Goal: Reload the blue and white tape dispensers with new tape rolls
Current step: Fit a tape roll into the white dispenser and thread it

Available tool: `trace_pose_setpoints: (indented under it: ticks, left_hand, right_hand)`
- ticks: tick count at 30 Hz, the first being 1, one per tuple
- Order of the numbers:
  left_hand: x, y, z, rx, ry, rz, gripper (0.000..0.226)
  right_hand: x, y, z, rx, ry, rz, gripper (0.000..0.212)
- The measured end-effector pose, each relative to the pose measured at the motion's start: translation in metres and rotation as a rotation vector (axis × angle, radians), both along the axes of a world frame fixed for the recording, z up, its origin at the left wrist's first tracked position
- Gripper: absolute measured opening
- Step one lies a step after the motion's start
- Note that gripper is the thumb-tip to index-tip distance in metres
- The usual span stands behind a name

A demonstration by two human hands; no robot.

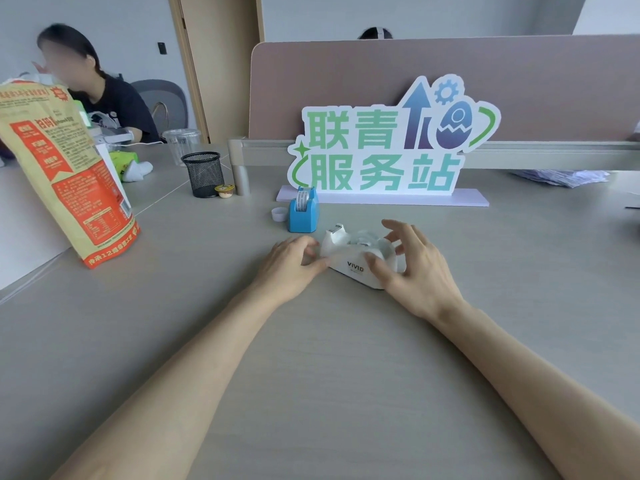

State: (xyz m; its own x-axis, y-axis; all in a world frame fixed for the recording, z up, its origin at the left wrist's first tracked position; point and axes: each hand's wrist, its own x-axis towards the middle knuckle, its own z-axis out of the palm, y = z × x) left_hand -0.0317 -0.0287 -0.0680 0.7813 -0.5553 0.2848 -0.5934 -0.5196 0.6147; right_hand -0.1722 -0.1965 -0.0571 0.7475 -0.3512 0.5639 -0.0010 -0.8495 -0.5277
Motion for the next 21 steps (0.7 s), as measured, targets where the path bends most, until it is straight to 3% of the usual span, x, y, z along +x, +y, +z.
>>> trace_pose_setpoints:
  ticks: [3,6,14,21]
  left_hand:
    - [-0.011,-0.002,0.003,-0.01,-0.084,-0.021,0.033]
    - [-0.017,-0.003,0.008,-0.048,0.0,-0.126,0.018]
    - [-0.008,0.005,0.009,-0.015,0.286,-0.362,0.055]
    - [-0.017,-0.01,-0.001,0.039,0.026,-0.142,0.053]
  right_hand:
    - [-0.006,0.002,0.001,-0.035,-0.004,0.066,0.054]
    - [-0.01,0.007,0.002,-0.084,0.005,0.144,0.053]
    - [-0.005,0.006,-0.001,-0.052,0.071,0.143,0.056]
    - [0.01,-0.002,-0.006,-0.087,0.2,0.015,0.041]
